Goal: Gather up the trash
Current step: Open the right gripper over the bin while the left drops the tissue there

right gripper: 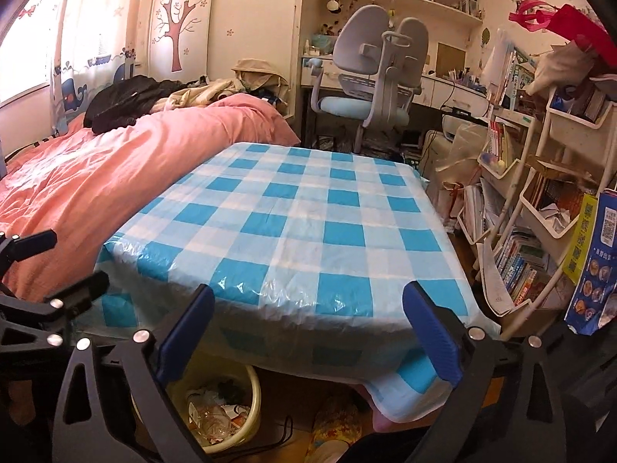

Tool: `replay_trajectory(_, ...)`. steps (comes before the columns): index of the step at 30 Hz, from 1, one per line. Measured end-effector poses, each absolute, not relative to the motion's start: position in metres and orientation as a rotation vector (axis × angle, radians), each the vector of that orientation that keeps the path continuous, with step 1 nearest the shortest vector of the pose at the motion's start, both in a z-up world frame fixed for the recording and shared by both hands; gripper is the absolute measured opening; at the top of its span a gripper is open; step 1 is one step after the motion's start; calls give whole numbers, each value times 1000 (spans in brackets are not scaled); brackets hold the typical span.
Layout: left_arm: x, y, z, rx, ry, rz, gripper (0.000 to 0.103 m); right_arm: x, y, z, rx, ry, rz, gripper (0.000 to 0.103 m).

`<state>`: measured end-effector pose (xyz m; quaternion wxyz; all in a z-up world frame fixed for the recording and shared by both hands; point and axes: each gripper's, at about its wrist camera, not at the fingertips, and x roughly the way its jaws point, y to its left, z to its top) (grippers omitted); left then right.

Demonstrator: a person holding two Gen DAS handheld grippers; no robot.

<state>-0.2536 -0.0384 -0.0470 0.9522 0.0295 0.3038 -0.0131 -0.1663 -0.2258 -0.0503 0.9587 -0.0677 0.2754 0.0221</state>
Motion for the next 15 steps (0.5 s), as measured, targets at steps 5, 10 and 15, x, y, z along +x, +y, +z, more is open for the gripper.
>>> replay_trajectory(5,-260,-39,-41,49,590,-49,96,-170,-225,-50,-148,546,36,94)
replay_trajectory(10,-253,-37,-40,44,607,-21,96,-171,-224,-51,-157,531,22,95)
replay_trajectory(15,-247,-35,-40,33,608,-10,96,-165,-224,-55,-158,540,24,95)
